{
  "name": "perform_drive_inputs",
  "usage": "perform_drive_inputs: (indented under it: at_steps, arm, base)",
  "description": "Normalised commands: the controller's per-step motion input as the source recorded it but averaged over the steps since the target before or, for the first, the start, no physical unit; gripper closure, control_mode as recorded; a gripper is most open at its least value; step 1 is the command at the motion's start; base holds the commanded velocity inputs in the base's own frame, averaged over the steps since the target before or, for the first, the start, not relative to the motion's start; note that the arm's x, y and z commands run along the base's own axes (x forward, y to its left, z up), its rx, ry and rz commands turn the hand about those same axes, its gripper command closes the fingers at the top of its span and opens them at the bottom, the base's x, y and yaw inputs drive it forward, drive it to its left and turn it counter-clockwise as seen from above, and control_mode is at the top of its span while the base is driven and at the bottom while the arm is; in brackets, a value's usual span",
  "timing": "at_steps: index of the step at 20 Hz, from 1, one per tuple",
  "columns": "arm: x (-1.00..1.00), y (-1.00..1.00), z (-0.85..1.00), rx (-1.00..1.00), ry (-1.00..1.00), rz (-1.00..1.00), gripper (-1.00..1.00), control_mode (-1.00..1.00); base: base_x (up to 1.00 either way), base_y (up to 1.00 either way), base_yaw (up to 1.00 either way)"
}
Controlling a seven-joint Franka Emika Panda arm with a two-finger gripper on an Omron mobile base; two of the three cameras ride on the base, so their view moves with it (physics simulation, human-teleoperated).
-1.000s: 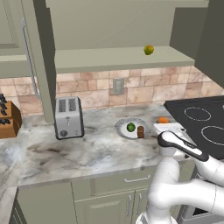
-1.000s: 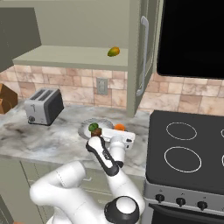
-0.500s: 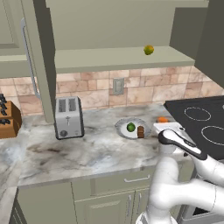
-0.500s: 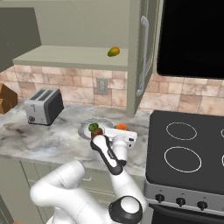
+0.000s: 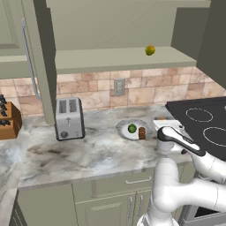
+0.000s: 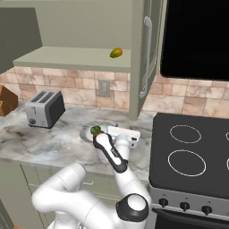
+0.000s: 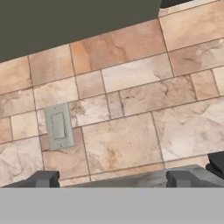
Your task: Pick the avocado and bread from the counter and place them on the plate. Then pick the jam from the cabinet and place it next to the plate. Lastly close the cabinet door.
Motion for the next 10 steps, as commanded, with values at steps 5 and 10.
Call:
perform_drive_inputs:
  at_steps: [5, 10]
  arm:
    - [0.0, 0.0, 0.53, 0.0, -0.05, -0.06, -1.0, -1.0]
    - [-0.09, 0.0, 0.86, 0.03, -0.02, -0.09, -1.0, -1.0]
  base:
    - [0.0, 0.0, 0.0]
    - [0.0, 0.0, 0.0]
